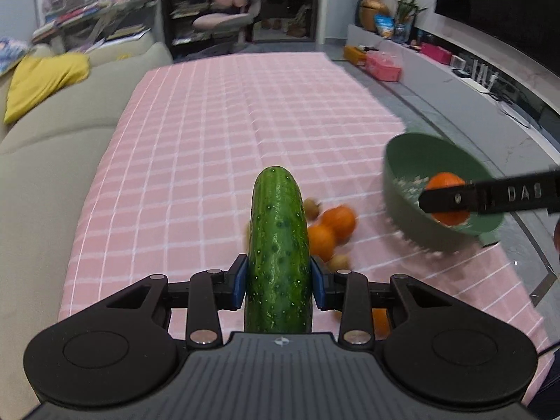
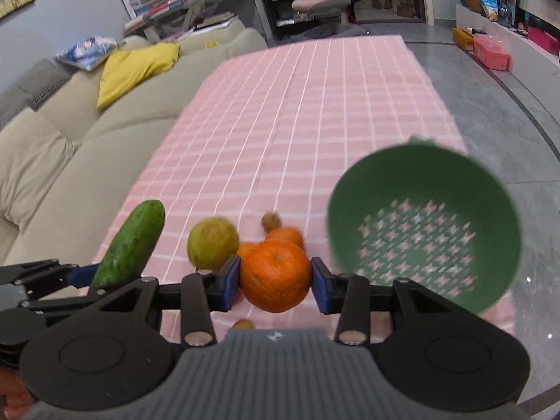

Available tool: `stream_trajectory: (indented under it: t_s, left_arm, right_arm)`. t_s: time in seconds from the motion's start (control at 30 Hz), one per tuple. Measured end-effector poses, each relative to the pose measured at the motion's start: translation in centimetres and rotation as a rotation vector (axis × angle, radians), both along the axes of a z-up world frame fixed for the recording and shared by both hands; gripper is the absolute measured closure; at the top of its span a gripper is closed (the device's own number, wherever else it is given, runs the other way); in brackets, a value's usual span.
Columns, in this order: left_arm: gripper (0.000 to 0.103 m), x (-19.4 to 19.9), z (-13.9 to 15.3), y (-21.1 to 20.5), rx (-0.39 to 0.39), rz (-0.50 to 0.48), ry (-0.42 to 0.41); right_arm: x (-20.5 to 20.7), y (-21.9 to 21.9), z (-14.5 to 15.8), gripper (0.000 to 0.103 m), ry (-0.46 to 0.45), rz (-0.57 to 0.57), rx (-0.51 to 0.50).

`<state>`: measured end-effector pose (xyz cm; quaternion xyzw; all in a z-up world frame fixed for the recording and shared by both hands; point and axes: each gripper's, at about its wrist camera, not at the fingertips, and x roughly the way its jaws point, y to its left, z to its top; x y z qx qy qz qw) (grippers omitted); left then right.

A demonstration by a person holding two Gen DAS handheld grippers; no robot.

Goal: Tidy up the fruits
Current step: 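Carry the cucumber and orange into the green colander and open both tools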

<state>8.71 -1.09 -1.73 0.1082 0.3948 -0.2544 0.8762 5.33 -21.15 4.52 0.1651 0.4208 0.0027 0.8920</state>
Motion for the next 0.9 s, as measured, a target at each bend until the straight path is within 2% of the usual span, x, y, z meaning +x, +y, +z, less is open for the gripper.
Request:
stream_trajectory:
  t_s: [0.17,0.33,0.47,0.63,0.8,0.9]
  left_arm:
    - [0.062,0.2,1.6,-4.6,-0.021,-0.067,-0.01]
    - [0.062,1.0,1.9,-10.2,-0.06,-0.129,-0.006]
    - [0.062,1.7,0.8,-14.3,-0.045,-0.176,-0.005]
    - [0.062,2.7,-1.2,-18.2,-0.042,-0.181,0.014]
    - [0.062,3.5,-3.2,-20.3,-0.06,-0.157,0.018]
    - [0.062,3.6,-4.4,-20.8,-0.04,-0.158,0.005]
  right_arm:
    - [0.0,-5.2,1.8,0.064,-0.018,-0.079,0.012]
    - [0.5,-10.3,1.8,0.064,-0.002,-0.154,0.041]
    - [1.3,-13.4,0.9,0.064,0.024,-0.191,0.09]
    - [2.7,-15.6,-0.8,0.064,0.075,-0.207,0.109]
    - [3.4,-16.6,-2.8,0.064,0.121,-0.214,0.131]
    - [3.9,-16.6,-3.7,0.064,0.142,-0.205,0.133]
